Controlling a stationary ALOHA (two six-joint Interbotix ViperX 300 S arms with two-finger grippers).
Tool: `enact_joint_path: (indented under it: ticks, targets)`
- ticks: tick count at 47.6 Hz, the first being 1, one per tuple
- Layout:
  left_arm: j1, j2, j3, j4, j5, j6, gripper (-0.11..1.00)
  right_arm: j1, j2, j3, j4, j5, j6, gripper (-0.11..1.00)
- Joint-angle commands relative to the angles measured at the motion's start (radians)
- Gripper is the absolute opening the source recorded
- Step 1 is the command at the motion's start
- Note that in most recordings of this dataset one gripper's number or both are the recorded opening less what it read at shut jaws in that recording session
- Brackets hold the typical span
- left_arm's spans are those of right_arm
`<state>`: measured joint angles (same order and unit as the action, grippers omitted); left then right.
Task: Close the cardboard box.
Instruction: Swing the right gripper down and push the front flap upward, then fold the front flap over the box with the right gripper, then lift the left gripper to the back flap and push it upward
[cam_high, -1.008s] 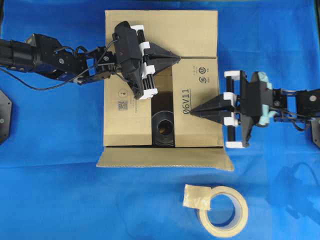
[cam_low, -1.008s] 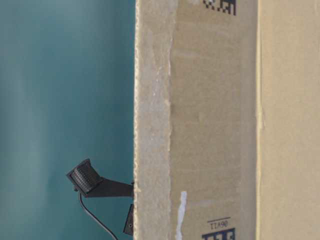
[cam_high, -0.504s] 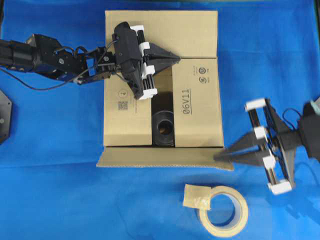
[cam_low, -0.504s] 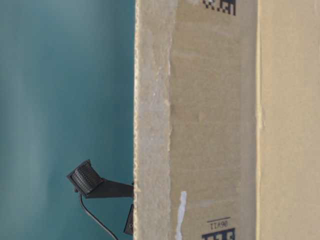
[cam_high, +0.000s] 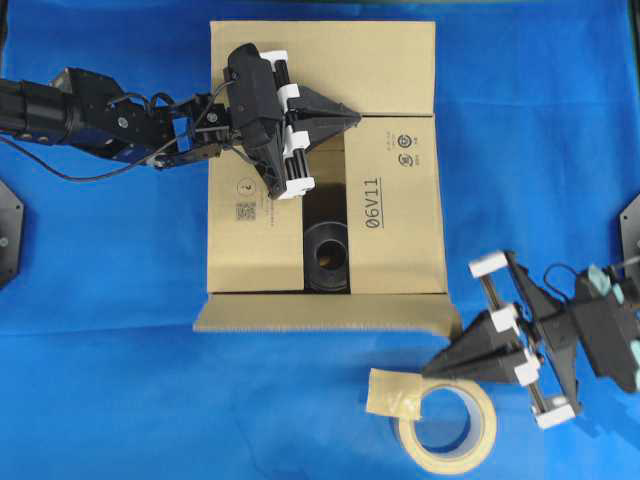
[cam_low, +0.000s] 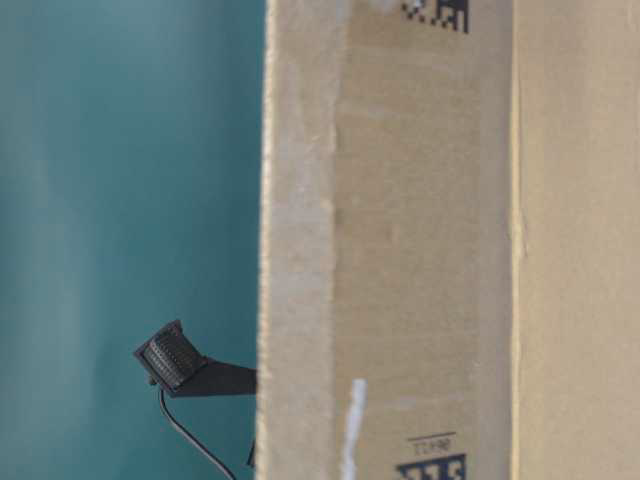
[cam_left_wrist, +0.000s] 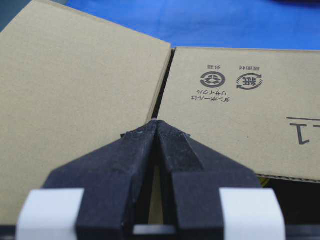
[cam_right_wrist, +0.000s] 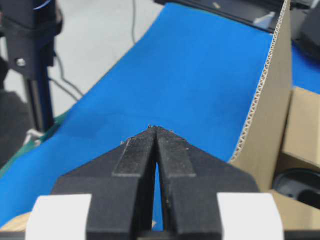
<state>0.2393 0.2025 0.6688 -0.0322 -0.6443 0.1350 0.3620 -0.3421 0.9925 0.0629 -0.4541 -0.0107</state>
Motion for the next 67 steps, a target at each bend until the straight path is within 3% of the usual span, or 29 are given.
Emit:
enact_joint_path:
  ticks: [1, 21, 32, 49, 67]
  targets:
    - [0.003, -0.012, -0.006, 0.002, -0.003, -0.002, 0.00, -0.048, -0.018, -0.006, 0.009, 0.006, 0.000, 0.00]
    - [-0.008, -0.014, -0.006, 0.000, -0.003, -0.005, 0.00, -0.242, -0.061, 0.020, 0.026, 0.107, 0.006, 0.00]
    - [-0.012, -0.014, -0.005, 0.000, -0.003, -0.005, 0.00, -0.311, -0.031, 0.041, 0.043, 0.118, 0.014, 0.00]
    - [-0.012, -0.012, -0.006, 0.002, -0.003, -0.005, 0.00, -0.333, 0.075, 0.049, 0.103, 0.117, 0.015, 0.00]
    - [-0.014, -0.014, -0.006, 0.002, -0.002, -0.006, 0.00, -0.333, 0.092, 0.048, 0.112, 0.107, 0.015, 0.00]
